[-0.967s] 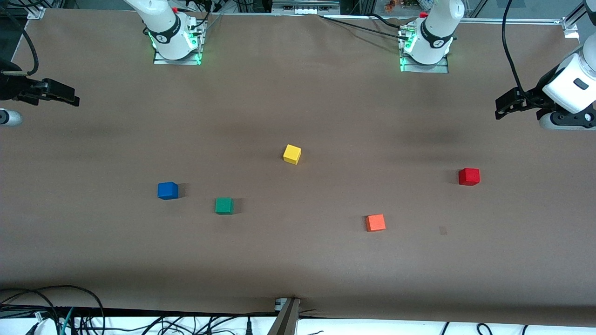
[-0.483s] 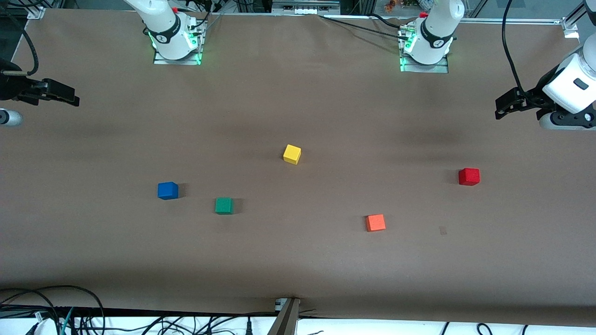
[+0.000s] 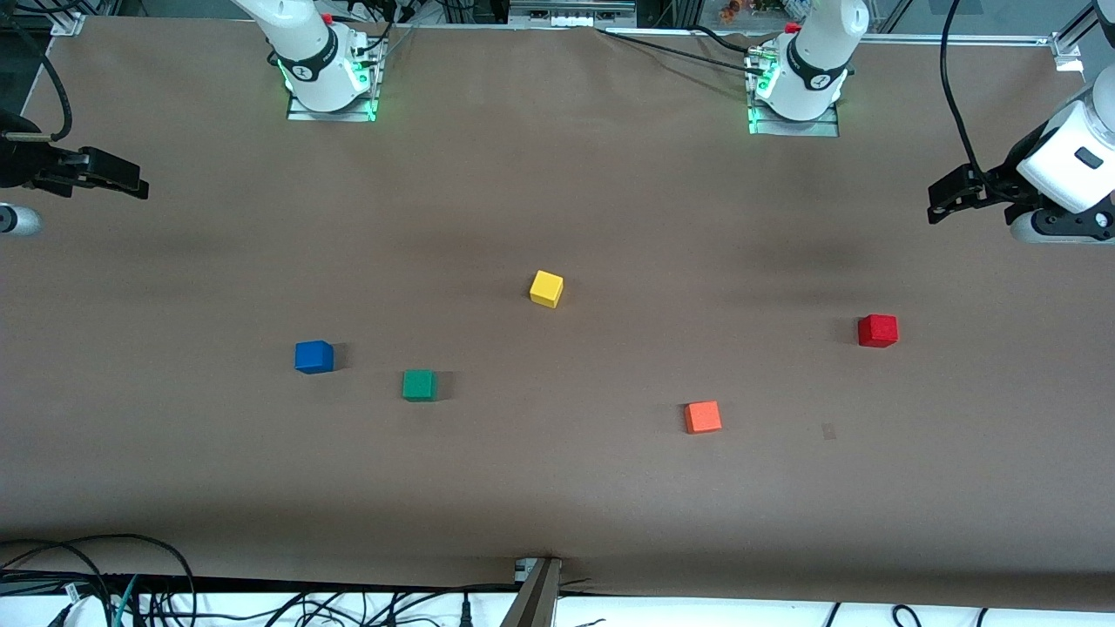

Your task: Pass red block to right arm, stack on blue

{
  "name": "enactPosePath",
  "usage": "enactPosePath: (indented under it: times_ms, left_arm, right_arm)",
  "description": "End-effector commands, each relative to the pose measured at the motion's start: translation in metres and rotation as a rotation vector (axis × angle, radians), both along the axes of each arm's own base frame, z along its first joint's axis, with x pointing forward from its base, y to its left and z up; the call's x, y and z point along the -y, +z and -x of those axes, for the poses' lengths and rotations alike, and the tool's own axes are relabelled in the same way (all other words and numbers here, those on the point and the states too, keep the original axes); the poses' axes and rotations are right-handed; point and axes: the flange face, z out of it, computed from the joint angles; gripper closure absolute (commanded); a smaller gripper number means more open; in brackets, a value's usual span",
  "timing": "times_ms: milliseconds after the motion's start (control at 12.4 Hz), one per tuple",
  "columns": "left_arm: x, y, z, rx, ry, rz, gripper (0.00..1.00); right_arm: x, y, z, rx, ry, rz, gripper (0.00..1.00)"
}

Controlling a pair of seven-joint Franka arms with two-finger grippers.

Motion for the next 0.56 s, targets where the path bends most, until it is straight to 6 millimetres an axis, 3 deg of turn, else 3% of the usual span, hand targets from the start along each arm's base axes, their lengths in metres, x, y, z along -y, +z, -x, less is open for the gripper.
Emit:
enactPosePath:
  times_ms: [0,161,242,483]
  left_arm:
    - [-0.005,-0.001,-0.002,-0.016,-0.024,-0.015,0.0]
    - [-0.019,-0.011,-0.005,-0.036,-0.047,-0.008,0.0]
    - [-0.033,-0.025,-0.008,-0.065,-0.022,-0.005,0.0]
    - [-0.051,-0.107,-0.027,-0.253,0.006,0.016,0.0]
  right_arm:
    - [0.003,0.005,-0.003,0.008,0.007,0.0,0.0]
    - [0.003,0.005,-0.003,0.008,0.007,0.0,0.0]
    - [0.003,0.005,-0.003,0.008,0.009,0.0,0.0]
    - [0.004,0.002,-0.004,0.003,0.01,0.001,0.0]
